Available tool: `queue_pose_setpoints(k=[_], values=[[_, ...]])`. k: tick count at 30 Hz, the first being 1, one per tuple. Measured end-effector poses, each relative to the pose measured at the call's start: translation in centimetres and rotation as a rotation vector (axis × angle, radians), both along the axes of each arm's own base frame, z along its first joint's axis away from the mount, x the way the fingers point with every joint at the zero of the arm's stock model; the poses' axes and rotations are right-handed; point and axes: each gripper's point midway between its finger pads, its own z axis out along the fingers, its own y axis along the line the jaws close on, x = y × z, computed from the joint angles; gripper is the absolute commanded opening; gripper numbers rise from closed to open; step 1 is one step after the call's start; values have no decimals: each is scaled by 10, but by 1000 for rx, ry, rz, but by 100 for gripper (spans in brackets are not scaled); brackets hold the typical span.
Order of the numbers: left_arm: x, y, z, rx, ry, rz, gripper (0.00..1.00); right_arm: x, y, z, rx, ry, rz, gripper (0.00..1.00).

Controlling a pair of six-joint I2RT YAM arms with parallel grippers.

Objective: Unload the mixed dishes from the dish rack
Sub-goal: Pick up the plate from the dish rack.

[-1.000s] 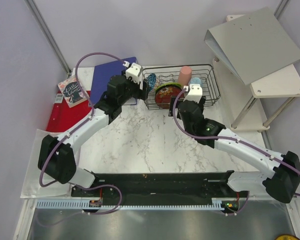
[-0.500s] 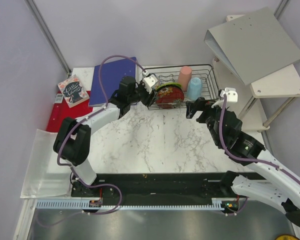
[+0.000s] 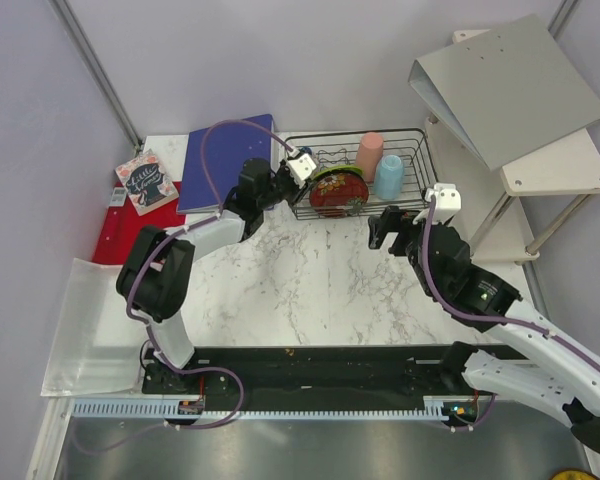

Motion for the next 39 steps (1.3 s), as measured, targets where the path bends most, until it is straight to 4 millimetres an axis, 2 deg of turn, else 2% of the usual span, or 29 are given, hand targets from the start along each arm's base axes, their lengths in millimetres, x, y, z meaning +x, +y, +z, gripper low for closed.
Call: queue_pose_setpoints(k=[6,11,19,23,26,33,39], values=[[7,-1,-7,-4,-14,12,46,4,5,-11,-28,25,5,96],[7,-3,-14,0,-1,1,53,4,6,-17,-38,34,7,97],[5,-9,-22,-4,6,-31,54,7,9,-21,-46,41,7,97],[5,-11,-35,5,28,-43,53,8,10,-23,-50,44,7,97],[6,-13,-50,12,52,-46,51,8,11,-24,-53,46,7,97],[9,-24,-49,3,33,-61,46,9,11,-26,-61,49,8,97],[11,-26,-49,0,23,-55,28,11,12,-32,-78,57,9,98]])
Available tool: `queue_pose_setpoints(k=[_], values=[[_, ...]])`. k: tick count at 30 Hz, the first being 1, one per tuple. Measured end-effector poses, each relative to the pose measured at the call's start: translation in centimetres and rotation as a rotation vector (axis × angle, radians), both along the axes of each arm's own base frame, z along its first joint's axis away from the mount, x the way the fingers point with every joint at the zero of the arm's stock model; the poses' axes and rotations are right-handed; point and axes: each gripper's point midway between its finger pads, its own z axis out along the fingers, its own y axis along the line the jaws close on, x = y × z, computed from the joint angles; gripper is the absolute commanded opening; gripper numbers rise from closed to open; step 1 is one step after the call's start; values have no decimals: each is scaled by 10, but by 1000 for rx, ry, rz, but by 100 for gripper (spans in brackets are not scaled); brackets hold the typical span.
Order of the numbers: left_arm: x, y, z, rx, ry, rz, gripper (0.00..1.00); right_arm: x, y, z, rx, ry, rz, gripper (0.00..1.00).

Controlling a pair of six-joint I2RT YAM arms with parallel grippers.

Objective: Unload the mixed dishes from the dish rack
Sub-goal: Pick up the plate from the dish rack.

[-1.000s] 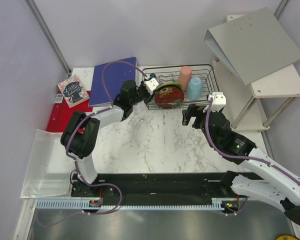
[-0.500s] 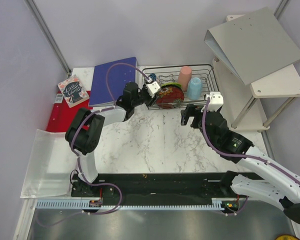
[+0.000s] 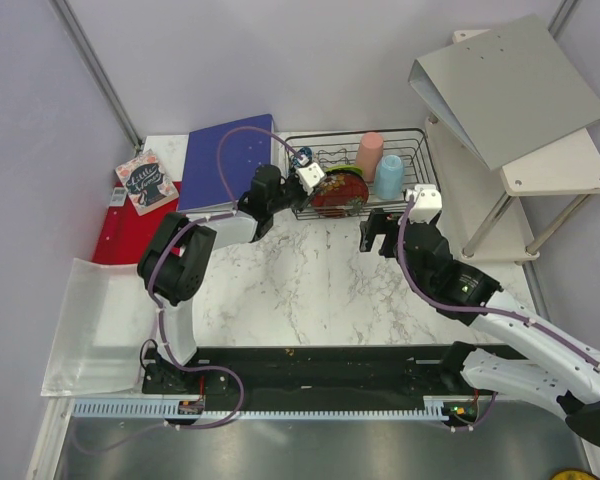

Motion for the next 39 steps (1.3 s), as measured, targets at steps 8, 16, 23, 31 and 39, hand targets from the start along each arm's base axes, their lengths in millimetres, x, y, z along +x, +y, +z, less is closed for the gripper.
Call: queue_pose_setpoints(k=[8,16,23,31,39], values=[[7,5,-2,1,-10,34,9,0,-1,-6,-8,7,-1,97],[6,4,0,-3,-11,29,2,-1,-1,-8,-11,10,-1,98],[0,4,7,4,1,22,2,-1,-1,-11,-12,11,-1,98],[-9,7,34,24,-32,53,2,-2,-2,-17,-15,16,-1,98],[-15,8,57,46,-86,61,2,-5,-5,-14,2,3,-2,98]])
